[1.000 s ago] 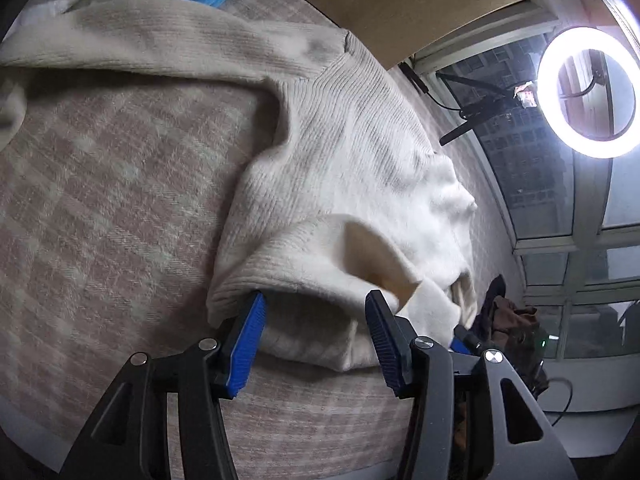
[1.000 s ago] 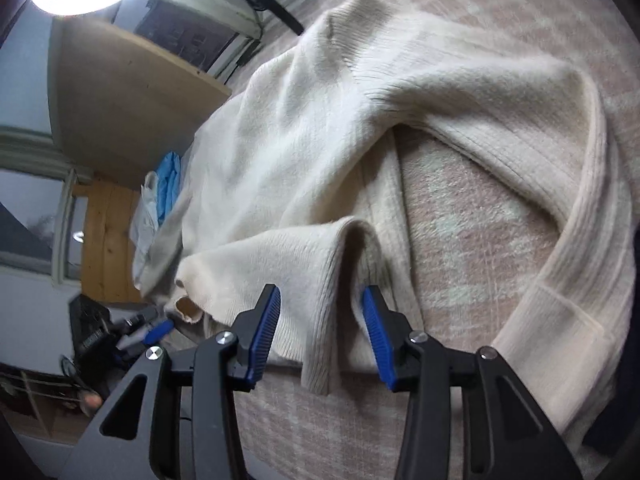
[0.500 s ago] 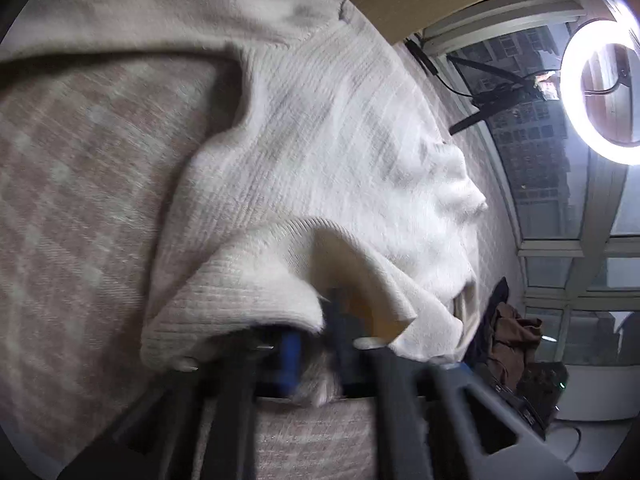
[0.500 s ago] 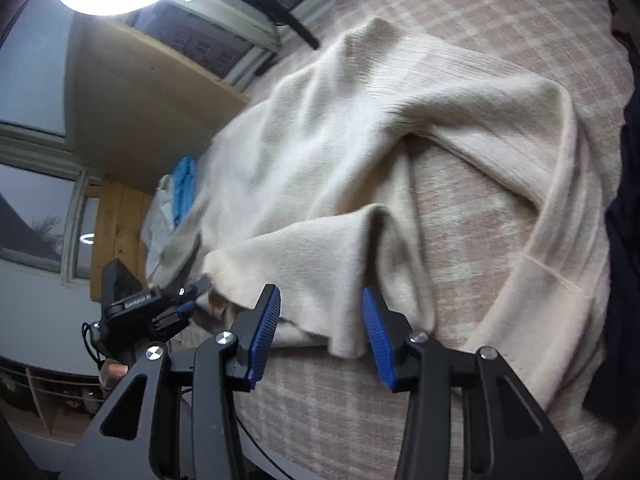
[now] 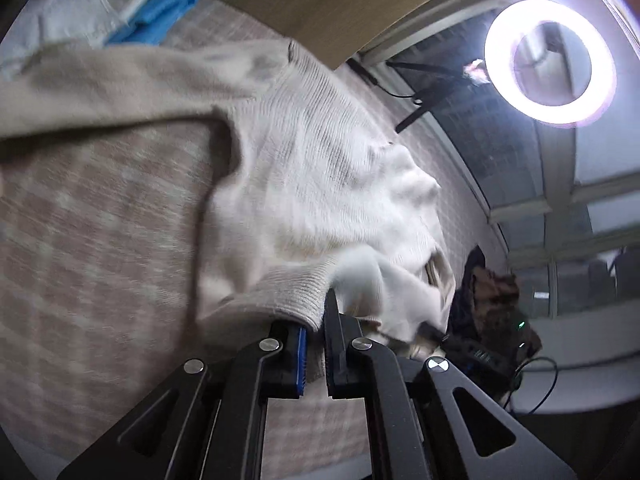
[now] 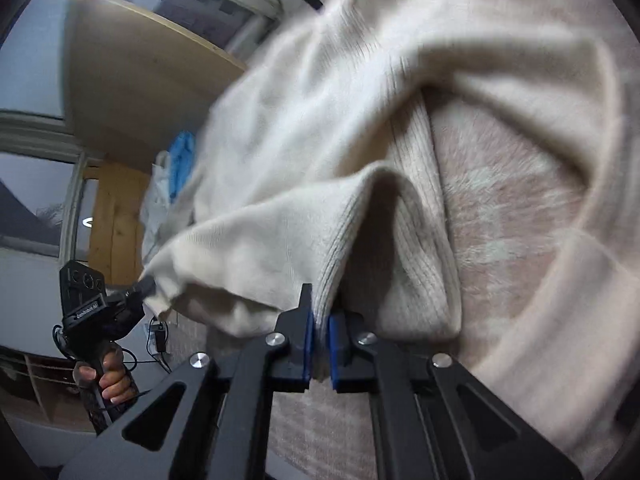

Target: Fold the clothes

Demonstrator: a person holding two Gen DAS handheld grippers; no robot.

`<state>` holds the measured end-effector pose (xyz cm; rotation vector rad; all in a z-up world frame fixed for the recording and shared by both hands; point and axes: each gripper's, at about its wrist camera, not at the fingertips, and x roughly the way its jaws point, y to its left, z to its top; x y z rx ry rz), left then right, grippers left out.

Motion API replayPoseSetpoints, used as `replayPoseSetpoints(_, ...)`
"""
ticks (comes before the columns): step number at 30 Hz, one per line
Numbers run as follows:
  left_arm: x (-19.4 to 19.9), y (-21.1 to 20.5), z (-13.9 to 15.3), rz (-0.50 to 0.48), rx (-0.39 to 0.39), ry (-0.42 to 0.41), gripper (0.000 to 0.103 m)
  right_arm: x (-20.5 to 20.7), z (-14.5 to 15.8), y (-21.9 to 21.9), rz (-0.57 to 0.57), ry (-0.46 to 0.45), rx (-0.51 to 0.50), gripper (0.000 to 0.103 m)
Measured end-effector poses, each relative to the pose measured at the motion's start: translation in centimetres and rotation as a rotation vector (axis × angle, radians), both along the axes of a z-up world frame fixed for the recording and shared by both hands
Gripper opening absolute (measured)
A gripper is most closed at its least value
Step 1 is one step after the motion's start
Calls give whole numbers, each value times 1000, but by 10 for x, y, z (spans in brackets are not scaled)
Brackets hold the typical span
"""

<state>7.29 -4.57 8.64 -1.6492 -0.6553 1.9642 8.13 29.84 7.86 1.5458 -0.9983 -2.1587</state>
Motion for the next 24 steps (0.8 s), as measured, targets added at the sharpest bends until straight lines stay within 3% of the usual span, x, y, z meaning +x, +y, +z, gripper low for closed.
replayPoseSetpoints(5, 35, -42, 11, -106, 21, -36, 5, 65, 48, 10, -63, 61, -4, 6)
replayPoseSetpoints(9, 72, -56, 3, -190, 12, -87, 6, 136, 68, 6, -106, 51, 2, 6)
replayPoseSetpoints(12, 98, -61, -18, -283, -113, -131, 5, 185, 53, -4, -85, -64, 135, 8)
replayPoseSetpoints(14, 101, -74, -24, -284, -152, -125, 5, 204, 41, -14, -64, -168, 272, 9)
replayPoseSetpoints(15, 97, -82, -21, -270, -157, -109, 5, 210, 43, -15, -72, -171, 287, 9)
replayPoseSetpoints(18, 71, -99, 5, -231, -183, -5, 5, 217, 76, -9, -129, -62, 257, 10)
replayPoseSetpoints(23, -9, -89, 94, -225, -321, 317, 6, 184, 180, 3, -128, 195, 353, 10)
replayPoseSetpoints(24, -27, -85, 111, -230, -356, 381, 10, 172, 202, 4, -114, 246, 381, 19)
